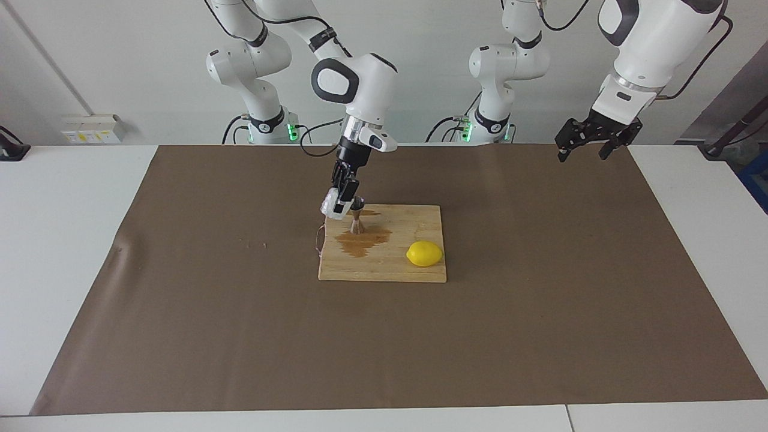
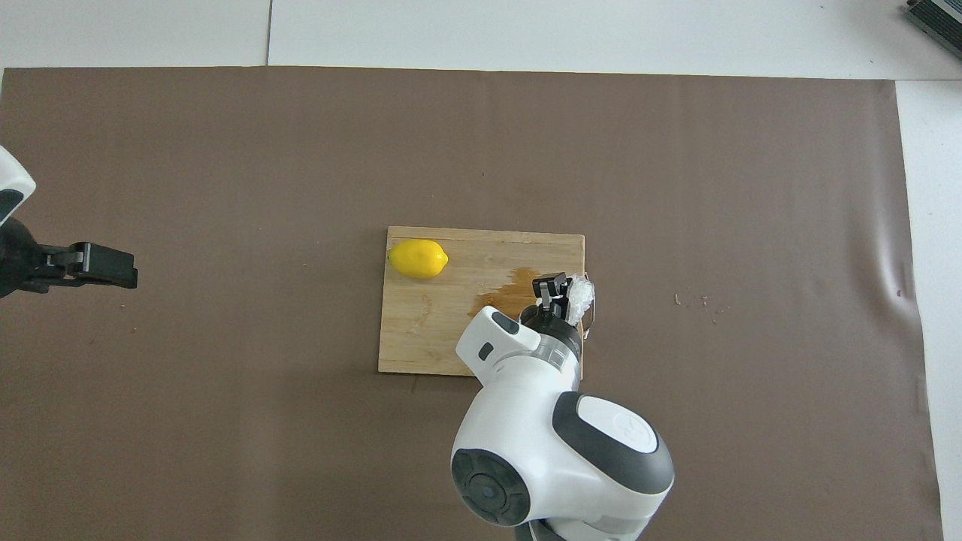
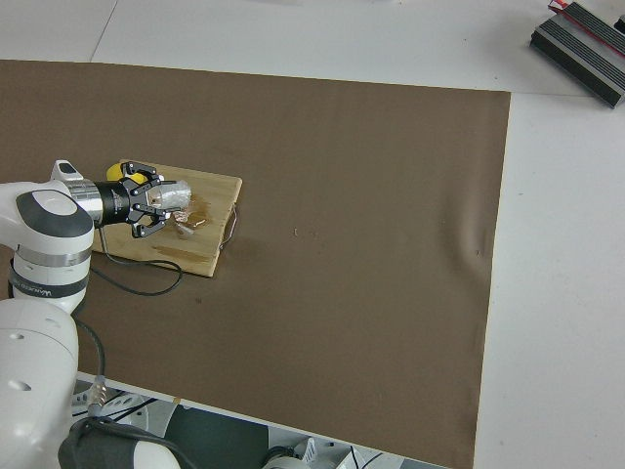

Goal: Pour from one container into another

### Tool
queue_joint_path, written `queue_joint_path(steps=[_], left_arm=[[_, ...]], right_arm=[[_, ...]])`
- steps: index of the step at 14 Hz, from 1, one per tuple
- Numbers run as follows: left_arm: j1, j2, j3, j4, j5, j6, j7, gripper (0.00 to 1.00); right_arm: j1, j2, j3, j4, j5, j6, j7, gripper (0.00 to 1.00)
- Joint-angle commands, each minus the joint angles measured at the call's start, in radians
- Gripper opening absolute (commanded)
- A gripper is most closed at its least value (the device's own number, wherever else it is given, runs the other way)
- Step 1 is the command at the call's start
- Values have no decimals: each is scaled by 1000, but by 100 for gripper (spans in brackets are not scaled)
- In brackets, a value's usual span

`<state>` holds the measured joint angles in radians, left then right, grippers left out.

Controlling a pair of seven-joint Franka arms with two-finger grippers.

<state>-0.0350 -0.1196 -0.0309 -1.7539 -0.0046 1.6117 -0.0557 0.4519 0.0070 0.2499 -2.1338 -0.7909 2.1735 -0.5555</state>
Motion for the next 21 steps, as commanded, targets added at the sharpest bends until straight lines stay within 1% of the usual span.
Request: queue_joint_path(steps=[1,3,9,14,18,21], left_arm=[[0,-9,5,-1,-5,-7,16,100],[0,-9,5,-1,-5,-9,16,100],[0,-9,5,-1,-5,-7,16,100],[0,-9,5,-1,-5,-7,16,100],[0,-9,5,-1,-5,-7,16,100],[0,-9,5,-1,-5,-9,16,100]], right_arm=[[-4,-10,11,5,18,-20,8,0],[-5,-10,11,8,27,-17,6,0],[-5,-7,11,29,113,-18,-1,0],[-15,-4,11,35,124,-15,-14,0],[-48,-7,9,60,235,-12,-101,0],[-78,-16,9,61,343,-9,-106,0]])
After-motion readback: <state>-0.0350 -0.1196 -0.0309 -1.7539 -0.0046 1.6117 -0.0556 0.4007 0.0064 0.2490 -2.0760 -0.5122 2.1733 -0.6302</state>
